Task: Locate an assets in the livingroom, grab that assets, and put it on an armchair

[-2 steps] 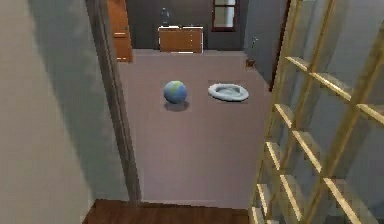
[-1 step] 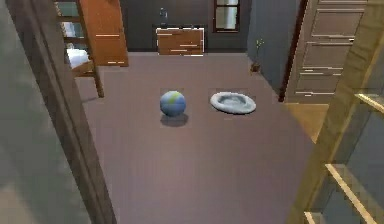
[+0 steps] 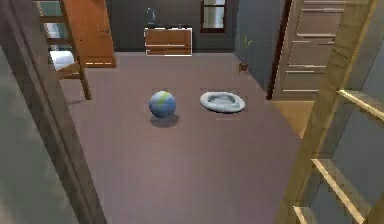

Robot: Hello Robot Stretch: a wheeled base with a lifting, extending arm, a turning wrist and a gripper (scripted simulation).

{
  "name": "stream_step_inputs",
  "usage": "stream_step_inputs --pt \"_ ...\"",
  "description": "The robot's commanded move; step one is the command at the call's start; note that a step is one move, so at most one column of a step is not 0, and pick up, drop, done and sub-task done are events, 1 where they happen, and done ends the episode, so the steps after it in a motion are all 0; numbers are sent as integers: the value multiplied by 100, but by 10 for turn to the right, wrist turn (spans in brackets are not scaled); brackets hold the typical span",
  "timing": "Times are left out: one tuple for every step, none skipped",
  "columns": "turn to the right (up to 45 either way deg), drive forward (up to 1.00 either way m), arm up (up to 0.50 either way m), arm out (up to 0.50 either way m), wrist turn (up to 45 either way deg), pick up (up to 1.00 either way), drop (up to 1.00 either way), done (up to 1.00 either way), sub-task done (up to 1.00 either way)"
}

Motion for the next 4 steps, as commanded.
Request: stream_step_inputs --pt "0 75 0 0 0 0 0 0 0" --pt "360 0 0 0 0 0 0 0 0" --pt "0 45 0 0 0 0 0 0 0" --pt "60 0 0 0 0 0 0 0 0"
